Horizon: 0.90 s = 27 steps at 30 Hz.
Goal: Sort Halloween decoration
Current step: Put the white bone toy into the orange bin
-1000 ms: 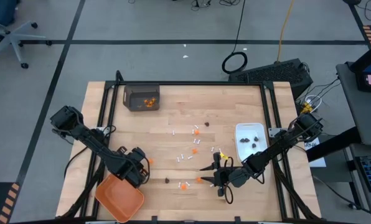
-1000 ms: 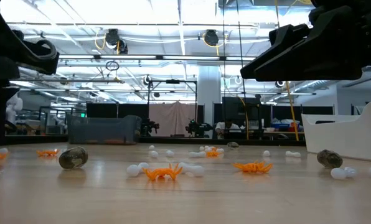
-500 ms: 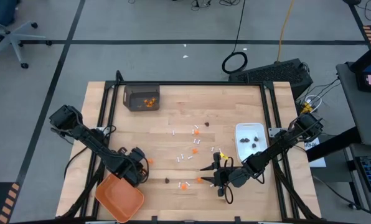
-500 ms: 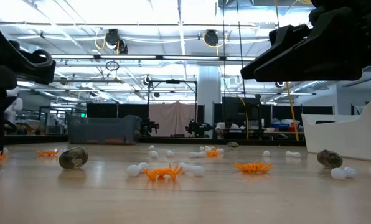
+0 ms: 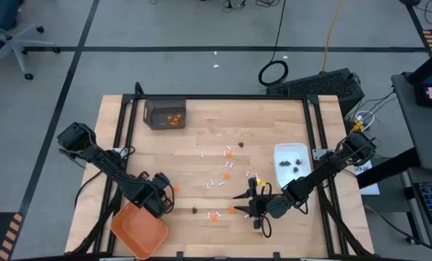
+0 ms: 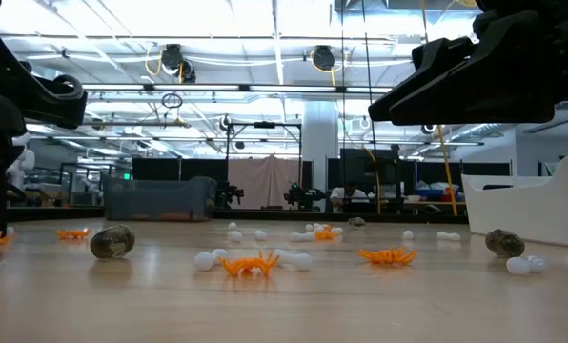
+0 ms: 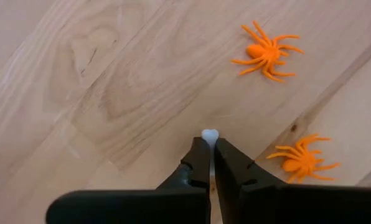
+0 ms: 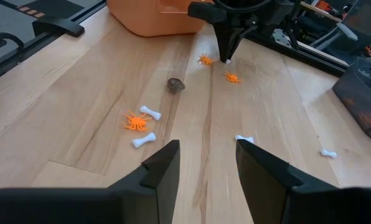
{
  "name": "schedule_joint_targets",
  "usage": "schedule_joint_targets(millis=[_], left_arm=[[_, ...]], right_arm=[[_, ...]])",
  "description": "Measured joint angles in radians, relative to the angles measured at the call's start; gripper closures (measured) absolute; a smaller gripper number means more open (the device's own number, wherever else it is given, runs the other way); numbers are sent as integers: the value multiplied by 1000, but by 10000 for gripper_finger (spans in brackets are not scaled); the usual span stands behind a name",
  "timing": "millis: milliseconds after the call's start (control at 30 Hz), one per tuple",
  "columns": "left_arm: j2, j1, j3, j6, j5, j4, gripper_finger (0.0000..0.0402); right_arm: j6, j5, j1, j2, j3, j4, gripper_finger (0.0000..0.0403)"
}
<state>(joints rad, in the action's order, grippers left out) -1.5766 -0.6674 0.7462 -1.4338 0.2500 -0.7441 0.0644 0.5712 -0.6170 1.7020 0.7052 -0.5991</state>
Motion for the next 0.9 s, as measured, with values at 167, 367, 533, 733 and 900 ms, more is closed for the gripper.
schedule_joint_targets(millis=[167,367,533,733,900], left_arm=[[31,1,30,1,-24,-42,400],[93,-9,86,28,-8,-90,400],[140,-46,115,159,79,-65,400],[183,-83,159,367,108,-63,401],[191,-109,183,626,122,-47,401]], right_arm=[[0,0,0,0,0,0,261],[0,0,0,0,0,-1,261],[0,0,0,0,0,0,261],[0,0,0,0,0,1,261],[0,0,0,0,0,0,261]])
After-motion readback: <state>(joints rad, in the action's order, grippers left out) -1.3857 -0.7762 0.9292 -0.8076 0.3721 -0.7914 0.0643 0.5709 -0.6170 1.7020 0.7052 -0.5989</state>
